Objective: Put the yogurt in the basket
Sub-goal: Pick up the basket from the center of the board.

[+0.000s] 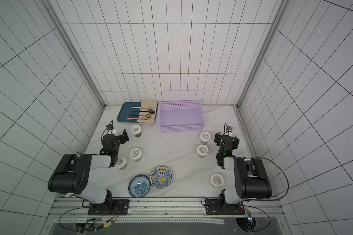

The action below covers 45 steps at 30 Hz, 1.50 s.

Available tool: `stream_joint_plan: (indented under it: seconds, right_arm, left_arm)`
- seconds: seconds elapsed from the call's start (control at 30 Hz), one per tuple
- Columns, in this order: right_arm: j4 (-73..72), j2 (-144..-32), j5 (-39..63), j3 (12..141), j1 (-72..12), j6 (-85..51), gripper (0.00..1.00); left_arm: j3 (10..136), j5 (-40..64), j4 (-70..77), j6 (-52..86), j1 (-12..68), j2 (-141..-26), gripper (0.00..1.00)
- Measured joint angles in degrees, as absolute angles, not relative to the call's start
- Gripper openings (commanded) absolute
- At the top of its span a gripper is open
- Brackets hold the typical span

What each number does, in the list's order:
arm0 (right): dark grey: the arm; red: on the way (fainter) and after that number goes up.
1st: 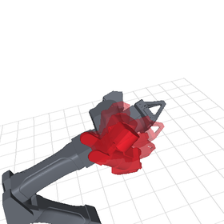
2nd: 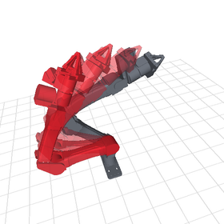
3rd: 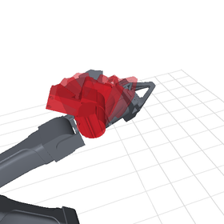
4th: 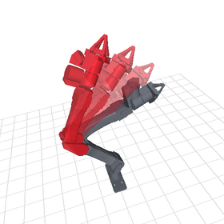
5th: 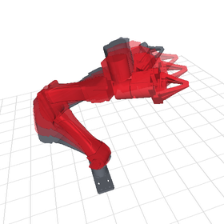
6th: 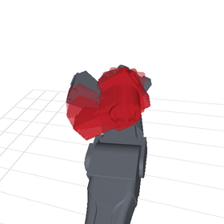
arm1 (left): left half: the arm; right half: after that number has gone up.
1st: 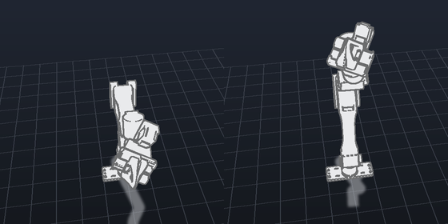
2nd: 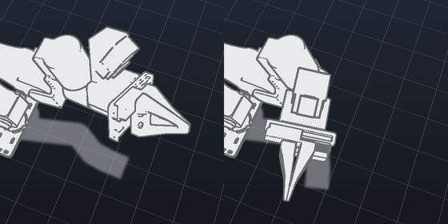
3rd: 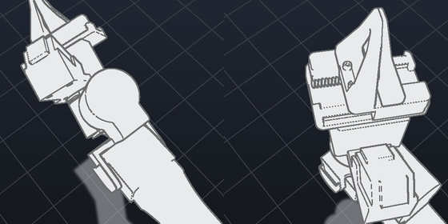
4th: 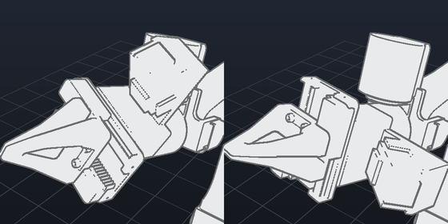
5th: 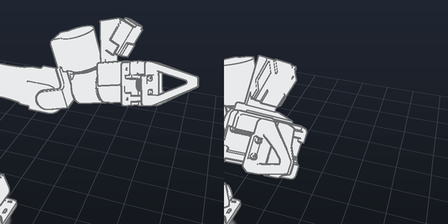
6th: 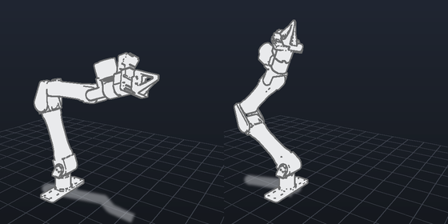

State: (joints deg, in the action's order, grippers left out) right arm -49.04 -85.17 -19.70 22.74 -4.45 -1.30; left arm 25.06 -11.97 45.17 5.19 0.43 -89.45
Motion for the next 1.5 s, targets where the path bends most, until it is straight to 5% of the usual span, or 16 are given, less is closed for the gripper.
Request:
stream_joint_plan:
  seconds: [0.83, 1.27, 1.5]
  right_arm:
    - [-48.4, -82.76, -19.81, 22.55, -4.45, -1.91, 0.99]
    - [-27.55, -63.53, -21.89, 27.07, -4.64, -6.24, 0.99]
    - [-8.25, -57.21, -24.49, 39.13, -4.54, -23.86, 0.99]
  left_arm:
    - [25.06, -11.97, 45.17, 5.19, 0.43, -89.45, 0.98]
    - [25.04, -11.99, 44.71, 5.1, 0.49, -88.36, 0.98]
    - [25.65, -9.98, 36.25, 4.08, 0.6, -74.24, 0.98]
